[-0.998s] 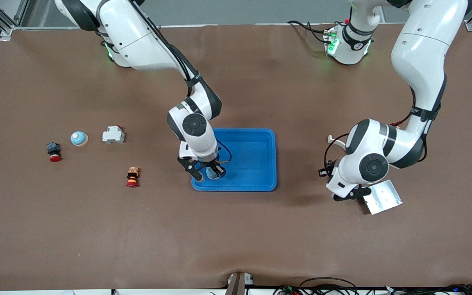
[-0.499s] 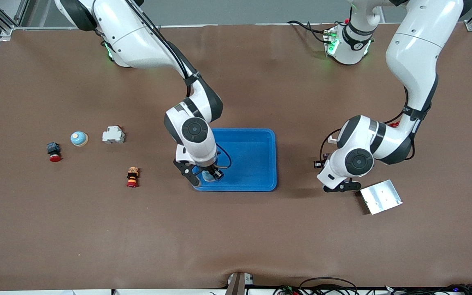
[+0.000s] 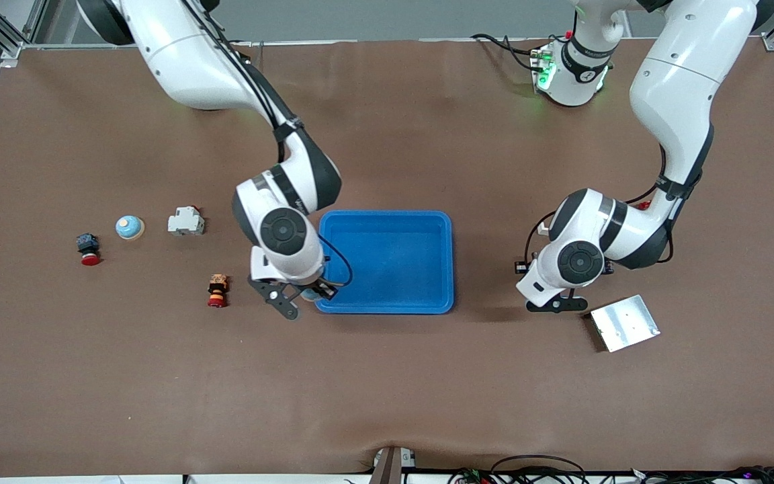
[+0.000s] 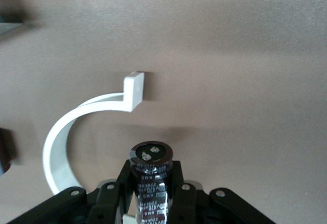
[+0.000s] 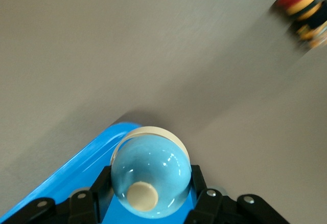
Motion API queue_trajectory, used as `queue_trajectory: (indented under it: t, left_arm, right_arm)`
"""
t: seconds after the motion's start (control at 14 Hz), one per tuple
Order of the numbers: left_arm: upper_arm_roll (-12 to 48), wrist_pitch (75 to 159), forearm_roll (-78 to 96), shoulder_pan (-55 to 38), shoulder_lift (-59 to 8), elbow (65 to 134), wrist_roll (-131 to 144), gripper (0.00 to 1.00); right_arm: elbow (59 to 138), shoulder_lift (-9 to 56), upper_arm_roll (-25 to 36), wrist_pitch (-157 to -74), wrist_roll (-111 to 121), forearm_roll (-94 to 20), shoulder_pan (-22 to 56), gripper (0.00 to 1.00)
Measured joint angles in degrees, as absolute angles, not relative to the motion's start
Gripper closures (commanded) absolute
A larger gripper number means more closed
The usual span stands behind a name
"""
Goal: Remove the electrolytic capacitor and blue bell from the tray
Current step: 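Set the capacitor beside the arc while the right gripper carries the bell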
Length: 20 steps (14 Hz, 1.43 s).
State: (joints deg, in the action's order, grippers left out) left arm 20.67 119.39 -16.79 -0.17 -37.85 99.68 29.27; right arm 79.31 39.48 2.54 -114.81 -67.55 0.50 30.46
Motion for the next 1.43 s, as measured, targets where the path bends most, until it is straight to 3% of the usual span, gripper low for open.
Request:
queue_trajectory:
  t: [0.64,1.07,1.43]
  left_arm:
    - [21.0,128.8,-16.8,2.4,-38.1,103.5,29.2,0.93]
    - [22.2,130.3,-16.8,3.3,-38.1,104.5,29.2,0.89]
    - [22.6,130.4,-16.8,3.4,-38.1,104.6,29.3,0.88]
  right_arm:
    - [89.5,29.6,2.8,-113.4,-46.3,0.5,19.9,1.0]
    - [102.8,24.0,2.7,-124.6,-35.2,0.5,14.1,1.0]
    - [109.4,19.6,2.7,-126.5,-28.6,0.5,10.1,1.0]
